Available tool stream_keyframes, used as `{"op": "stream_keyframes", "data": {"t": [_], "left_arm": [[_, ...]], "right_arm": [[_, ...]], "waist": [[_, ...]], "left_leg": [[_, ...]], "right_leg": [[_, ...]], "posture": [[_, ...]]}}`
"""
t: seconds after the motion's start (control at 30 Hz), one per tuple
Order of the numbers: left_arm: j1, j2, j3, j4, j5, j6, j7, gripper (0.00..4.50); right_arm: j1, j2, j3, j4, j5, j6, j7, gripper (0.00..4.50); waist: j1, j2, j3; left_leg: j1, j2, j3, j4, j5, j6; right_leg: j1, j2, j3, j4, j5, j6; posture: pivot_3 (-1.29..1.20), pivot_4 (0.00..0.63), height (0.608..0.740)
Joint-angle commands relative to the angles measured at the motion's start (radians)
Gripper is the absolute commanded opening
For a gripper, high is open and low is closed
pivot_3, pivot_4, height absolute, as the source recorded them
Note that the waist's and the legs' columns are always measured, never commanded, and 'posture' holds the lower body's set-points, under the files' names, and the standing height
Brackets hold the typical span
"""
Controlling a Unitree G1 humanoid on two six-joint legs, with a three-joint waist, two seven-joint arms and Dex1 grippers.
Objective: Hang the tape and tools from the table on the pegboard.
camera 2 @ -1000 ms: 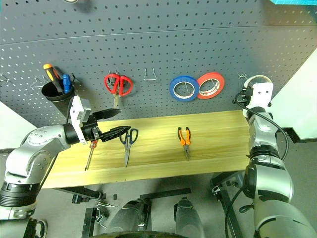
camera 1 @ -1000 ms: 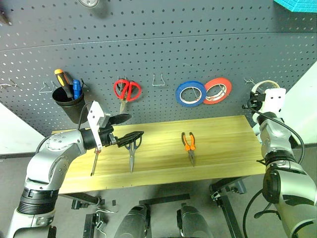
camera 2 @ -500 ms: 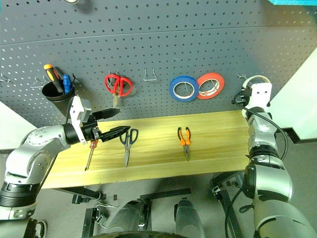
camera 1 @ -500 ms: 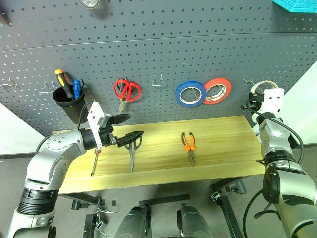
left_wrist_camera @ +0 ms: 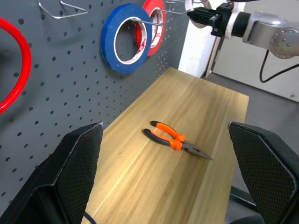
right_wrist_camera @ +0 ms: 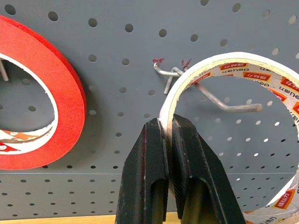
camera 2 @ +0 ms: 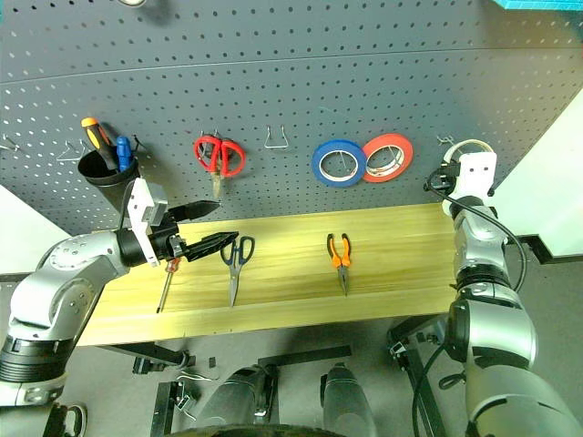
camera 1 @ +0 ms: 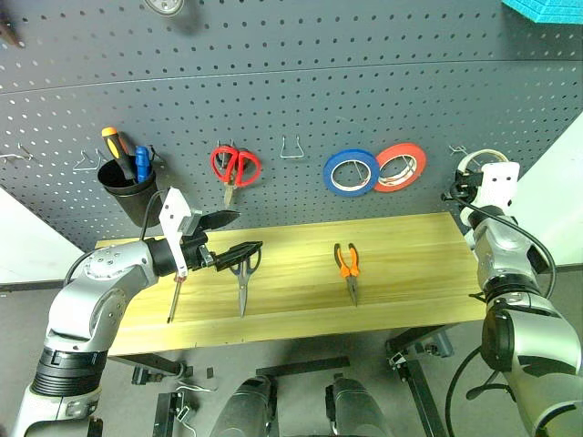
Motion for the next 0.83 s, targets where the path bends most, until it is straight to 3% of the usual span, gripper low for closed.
{"op": "stream_keyframes", "data": {"t": [0.03,0.83], "left_arm": [[-0.033,-0.010,0.014,0.017,0.047,-0.053,0.036,4.45],[-0.034,-0.043,-0.013,0.062,0.127,-0.084,0.061,4.45]], "right_arm": [[-0.027,-0.006,0.020,-0.007,-0.022,-0.007,0.012,0.58],[-0.030,-0.030,0.014,-0.008,-0.022,0.008,0.025,0.58]], "waist": [[0.001,0.000,0.000],[0.002,0.000,0.000]], "left_leg": [[0.000,0.000,0.000,0.000,0.000,0.000],[0.000,0.000,0.000,0.000,-0.002,0.004]], "right_leg": [[0.000,0.000,0.000,0.000,0.000,0.000],[0.000,0.000,0.000,0.000,0.000,0.000]], "posture": [[0.11,0.113,0.740],[0.10,0.124,0.740]]}}
